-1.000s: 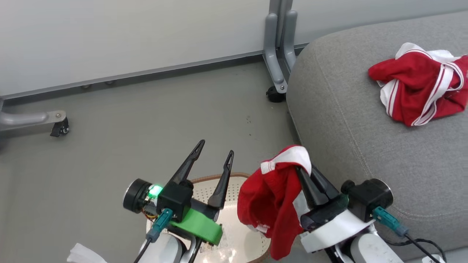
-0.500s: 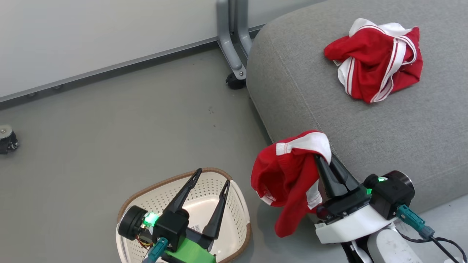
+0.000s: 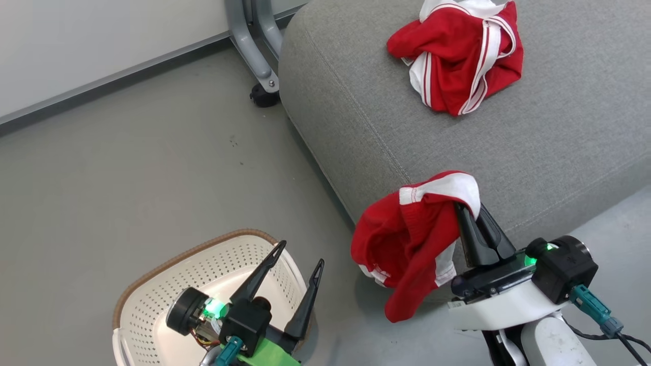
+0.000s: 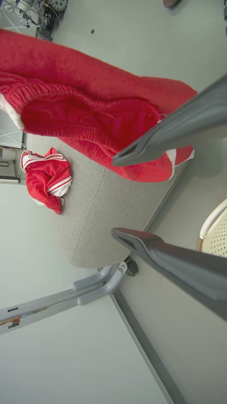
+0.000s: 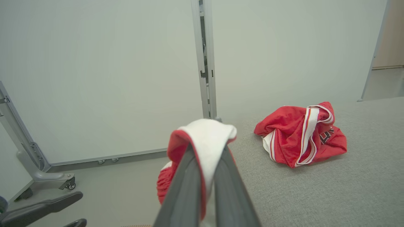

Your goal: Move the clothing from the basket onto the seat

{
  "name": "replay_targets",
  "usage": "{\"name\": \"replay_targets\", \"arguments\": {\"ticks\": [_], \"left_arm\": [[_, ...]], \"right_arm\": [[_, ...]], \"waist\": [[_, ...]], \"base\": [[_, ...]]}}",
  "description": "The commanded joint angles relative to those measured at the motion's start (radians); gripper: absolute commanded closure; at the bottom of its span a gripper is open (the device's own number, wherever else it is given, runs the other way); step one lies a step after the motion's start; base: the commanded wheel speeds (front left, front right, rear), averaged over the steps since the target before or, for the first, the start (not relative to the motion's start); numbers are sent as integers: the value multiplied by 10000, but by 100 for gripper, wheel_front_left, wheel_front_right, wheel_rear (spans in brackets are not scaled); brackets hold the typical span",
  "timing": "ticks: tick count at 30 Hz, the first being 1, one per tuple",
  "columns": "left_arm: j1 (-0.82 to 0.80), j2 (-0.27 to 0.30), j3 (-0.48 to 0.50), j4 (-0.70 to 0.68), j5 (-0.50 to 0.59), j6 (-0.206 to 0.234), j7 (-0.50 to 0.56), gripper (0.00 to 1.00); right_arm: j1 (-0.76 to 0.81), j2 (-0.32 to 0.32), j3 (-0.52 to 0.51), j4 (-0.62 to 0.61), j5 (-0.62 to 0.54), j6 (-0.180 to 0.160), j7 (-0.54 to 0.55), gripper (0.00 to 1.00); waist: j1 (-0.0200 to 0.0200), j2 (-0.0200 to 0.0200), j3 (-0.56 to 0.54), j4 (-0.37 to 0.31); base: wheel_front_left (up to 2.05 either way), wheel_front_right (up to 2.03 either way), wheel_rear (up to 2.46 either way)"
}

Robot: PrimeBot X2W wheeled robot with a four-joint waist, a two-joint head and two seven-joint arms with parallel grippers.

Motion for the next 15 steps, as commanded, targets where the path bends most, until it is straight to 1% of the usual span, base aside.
{"name": "replay_targets", "arguments": {"ticks": [1,8,15], "left_arm": [[-152,91,-21,9,47,-47,8,0],[-267,168,11,81,115,-65,8,0],[-414,78,107,119,28,-87,8,0]], "right_arm": [[85,43,-87,-87,-68,-14,-33,100],[51,226,-396,-274,-225,-14,-33,100],[-549,270,-620,-153,-481,-14,-33,100]], "waist": [[0,-1,288,-299],[0,-1,481,-333],[0,-1,910,-65]], "base": [[0,0,0],[0,0,0],[0,0,0]]}}
